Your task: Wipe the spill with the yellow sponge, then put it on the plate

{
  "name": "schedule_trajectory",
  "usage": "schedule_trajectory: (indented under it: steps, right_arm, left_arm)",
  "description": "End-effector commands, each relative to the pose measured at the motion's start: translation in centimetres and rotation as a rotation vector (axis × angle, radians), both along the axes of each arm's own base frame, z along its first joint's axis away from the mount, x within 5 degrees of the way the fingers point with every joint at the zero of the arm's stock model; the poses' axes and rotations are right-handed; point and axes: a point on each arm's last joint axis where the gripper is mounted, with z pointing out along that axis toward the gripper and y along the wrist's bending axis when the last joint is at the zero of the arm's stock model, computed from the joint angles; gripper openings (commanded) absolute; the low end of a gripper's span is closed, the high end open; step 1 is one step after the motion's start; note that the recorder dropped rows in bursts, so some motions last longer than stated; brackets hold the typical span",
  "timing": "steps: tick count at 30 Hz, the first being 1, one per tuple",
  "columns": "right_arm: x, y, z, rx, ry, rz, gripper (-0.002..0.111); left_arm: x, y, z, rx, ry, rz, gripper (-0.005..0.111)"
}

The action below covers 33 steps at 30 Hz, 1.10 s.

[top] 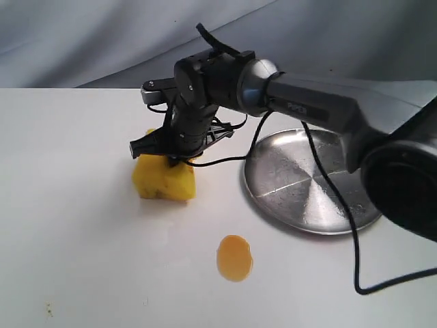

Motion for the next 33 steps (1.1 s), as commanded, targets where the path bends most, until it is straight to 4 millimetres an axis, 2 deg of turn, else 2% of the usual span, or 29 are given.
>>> schedule_trajectory:
  steps: [1, 4, 9, 13, 18, 21, 25, 29, 33]
  right_arm:
    - [-3.5, -2.2, 2.8, -0.001, -0.079, 0.087, 0.0]
    - [-6.3, -4.7, 4.9, 0.003, -0.111, 0.148, 0.0]
    - [-10.4, -9.7, 6.3, -0.047, -0.102, 0.211, 0.0]
    - [-13.6, -13.6, 6.0, -0.08, -0.078, 0.231, 0.0]
    - [-16.3, -16.5, 4.1, -0.111, -0.001, 0.216, 0.0]
    - [-17.0, -17.5, 2.1, -0.12, 0.03, 0.181, 0.0]
    - [-17.1, -17.6, -0.4, -0.141, 0.058, 0.169, 0.0]
    - [-16.3, -16.5, -2.6, -0.151, 0.074, 0.163, 0.0]
    - [-14.8, -14.6, -4.2, -0.178, 0.105, 0.16, 0.0]
  left_arm:
    - [0.0, 0.0, 0.2, -0.018, -0.011, 0.003, 0.0]
    - [0.0, 0.0, 0.2, -0.018, -0.011, 0.003, 0.0]
    - [0.0, 0.0, 0.2, -0.018, -0.011, 0.003, 0.0]
    - [0.0, 0.0, 0.2, -0.018, -0.011, 0.003, 0.0]
    - [0.0, 0.0, 0.2, -0.018, -0.011, 0.003, 0.0]
    - [0.0, 0.0, 0.2, -0.018, -0.011, 0.003, 0.0]
    - [0.0, 0.0, 0.2, -0.018, -0.011, 0.003, 0.0]
    - [0.0, 0.0, 0.2, -0.018, -0.011, 0.003, 0.0]
    - [0.0, 0.0, 0.2, -0.018, -0.011, 0.003, 0.0]
